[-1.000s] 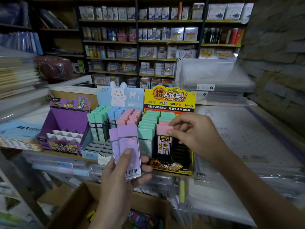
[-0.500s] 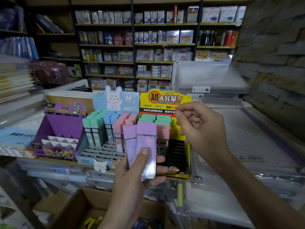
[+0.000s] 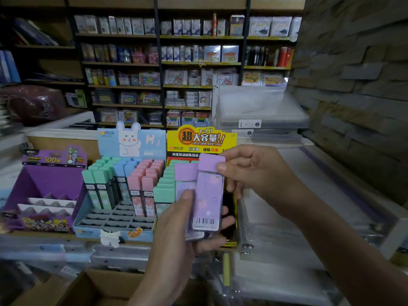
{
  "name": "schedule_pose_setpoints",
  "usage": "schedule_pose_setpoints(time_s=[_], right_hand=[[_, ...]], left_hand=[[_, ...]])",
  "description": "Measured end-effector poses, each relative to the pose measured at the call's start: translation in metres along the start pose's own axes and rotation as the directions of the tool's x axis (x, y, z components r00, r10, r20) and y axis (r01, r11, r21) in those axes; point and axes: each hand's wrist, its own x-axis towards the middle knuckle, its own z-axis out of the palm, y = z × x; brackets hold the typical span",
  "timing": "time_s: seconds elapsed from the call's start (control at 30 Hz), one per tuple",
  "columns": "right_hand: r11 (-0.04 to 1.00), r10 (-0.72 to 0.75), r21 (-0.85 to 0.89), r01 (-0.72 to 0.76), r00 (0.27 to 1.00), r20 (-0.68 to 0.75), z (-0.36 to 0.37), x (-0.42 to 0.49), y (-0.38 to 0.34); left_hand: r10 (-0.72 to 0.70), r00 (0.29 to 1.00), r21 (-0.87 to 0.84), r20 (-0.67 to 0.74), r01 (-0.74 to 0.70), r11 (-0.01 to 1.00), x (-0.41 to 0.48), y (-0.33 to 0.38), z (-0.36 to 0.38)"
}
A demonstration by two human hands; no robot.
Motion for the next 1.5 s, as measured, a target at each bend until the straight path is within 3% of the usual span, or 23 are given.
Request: schedule_pose_setpoints(time_s=[0.23, 0.37, 0.6, 0.73, 1.3, 1.5], right_hand=[[0.999, -0.036, 0.030, 0.045, 0.969, -0.243, -0.024, 0.016, 0.000], [0.985, -0.108, -0.163, 0.058, 0.942, -0.319, -0.028, 0.024, 0.006], [0.858, -0.200, -0.511, 0.052, 0.950, -0.239, -0.021, 0.030, 0.025], [0.792, -0.240, -0.606, 0.075, 0.951, -0.195, -0.018, 0.031, 0.032], [0.771, -0.210, -0.630, 0.098, 0.972, -0.106, -0.021, 0.034, 0.042], [0.778, -0.181, -0.623, 0.085, 0.979, -0.092, -0.022, 0.033, 0.039]], left_hand=[[0.115, 0.993, 0.038, -0.029, -0.113, 0.993, 0.005, 0.004, -0.008], [0.184, 0.983, 0.115, -0.013, -0.181, 0.977, 0.005, 0.003, -0.014], [0.316, 0.946, 0.173, -0.076, -0.299, 0.938, 0.007, 0.002, -0.019], [0.384, 0.921, 0.202, -0.066, -0.365, 0.909, 0.008, 0.003, -0.022], [0.404, 0.907, 0.274, -0.117, -0.361, 0.891, 0.010, 0.001, -0.029], [0.428, 0.900, 0.225, -0.080, -0.402, 0.888, 0.010, 0.004, -0.022]])
